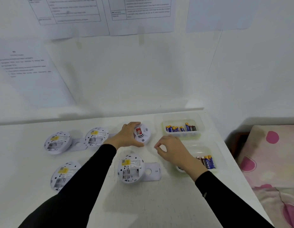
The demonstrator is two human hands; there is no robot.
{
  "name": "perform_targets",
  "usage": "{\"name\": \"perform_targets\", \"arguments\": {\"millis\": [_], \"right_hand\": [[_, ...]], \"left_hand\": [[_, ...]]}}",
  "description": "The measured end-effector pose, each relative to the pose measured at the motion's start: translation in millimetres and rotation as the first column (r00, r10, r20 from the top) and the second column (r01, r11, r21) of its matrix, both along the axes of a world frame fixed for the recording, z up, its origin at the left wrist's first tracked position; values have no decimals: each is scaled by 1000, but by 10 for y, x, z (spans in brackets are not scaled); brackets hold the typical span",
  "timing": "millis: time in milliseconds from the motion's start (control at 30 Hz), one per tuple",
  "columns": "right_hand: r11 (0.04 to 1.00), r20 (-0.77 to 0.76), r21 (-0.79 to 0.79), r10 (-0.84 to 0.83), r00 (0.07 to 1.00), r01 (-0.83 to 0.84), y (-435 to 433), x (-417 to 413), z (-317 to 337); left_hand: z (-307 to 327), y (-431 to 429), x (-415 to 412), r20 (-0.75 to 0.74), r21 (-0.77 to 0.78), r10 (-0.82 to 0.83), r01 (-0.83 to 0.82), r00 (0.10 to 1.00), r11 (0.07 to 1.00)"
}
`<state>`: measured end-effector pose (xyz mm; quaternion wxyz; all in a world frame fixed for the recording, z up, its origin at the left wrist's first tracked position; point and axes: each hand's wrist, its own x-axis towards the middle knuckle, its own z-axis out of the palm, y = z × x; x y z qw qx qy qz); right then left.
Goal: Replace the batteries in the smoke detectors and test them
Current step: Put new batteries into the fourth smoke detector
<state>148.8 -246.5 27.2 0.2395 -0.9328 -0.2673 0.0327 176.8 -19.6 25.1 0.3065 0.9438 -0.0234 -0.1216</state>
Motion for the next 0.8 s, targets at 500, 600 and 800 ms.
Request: {"name": "perform_targets", "arguments": {"millis": [500, 600, 800], "right_hand": [[807, 28, -517, 350, 936, -286, 196, -339, 49], [790, 29, -537, 369, 929, -297, 205, -361, 30], [795, -20, -525, 347, 938, -306, 202, -376, 33]], "left_hand": [[53, 39, -595, 86, -254, 105, -80, 991, 964], [31, 67, -1005, -6, -293, 92, -90, 996, 952], [-307, 177, -1483, -52, -382, 159, -166, 986, 909]]}}
